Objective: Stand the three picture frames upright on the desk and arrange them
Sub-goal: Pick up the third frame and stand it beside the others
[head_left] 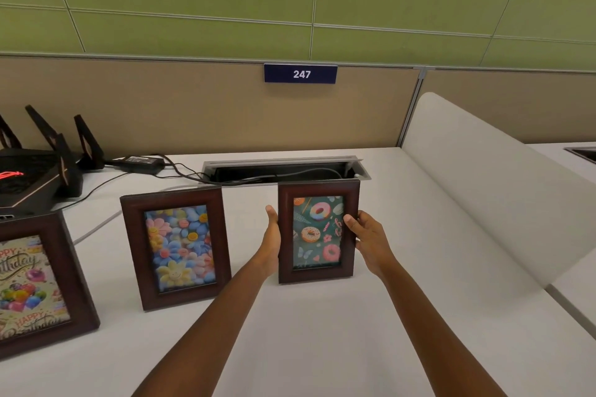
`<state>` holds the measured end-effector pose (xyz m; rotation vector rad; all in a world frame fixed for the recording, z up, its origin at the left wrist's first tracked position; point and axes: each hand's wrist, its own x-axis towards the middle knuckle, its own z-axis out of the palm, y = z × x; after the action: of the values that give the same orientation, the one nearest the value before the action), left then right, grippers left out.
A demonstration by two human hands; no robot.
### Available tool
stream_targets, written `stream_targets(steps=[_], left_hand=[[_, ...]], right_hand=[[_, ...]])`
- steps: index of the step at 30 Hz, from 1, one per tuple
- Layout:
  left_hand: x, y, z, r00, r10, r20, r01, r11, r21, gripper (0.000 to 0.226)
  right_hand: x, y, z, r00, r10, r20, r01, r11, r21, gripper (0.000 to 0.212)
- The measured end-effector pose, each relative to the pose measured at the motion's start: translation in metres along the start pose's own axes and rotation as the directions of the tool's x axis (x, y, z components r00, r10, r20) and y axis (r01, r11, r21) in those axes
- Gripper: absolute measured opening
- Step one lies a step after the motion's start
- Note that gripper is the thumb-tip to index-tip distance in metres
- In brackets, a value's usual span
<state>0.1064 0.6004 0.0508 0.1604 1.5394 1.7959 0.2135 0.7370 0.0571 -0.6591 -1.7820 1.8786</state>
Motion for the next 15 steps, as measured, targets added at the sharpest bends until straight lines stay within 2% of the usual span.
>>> stream_targets(steps=[10,15], left_hand=[[0.002,-0.007,-0.003,1.000,-0.013,-0.003,0.013,1.000,0.025,0.073],[-0.005,-0.019,-0.004,0.999,0.000,-0.051,0.006,0.994,0.113,0.072]], right_hand=[[0.007,0.003,0.001,1.000,0.013,-0.001,-0.013,0.998,-0.068,0.014],[0.001,0.005,0.002,0.999,-0.019,-0.029,0.015,0.989,-0.150,0.014]])
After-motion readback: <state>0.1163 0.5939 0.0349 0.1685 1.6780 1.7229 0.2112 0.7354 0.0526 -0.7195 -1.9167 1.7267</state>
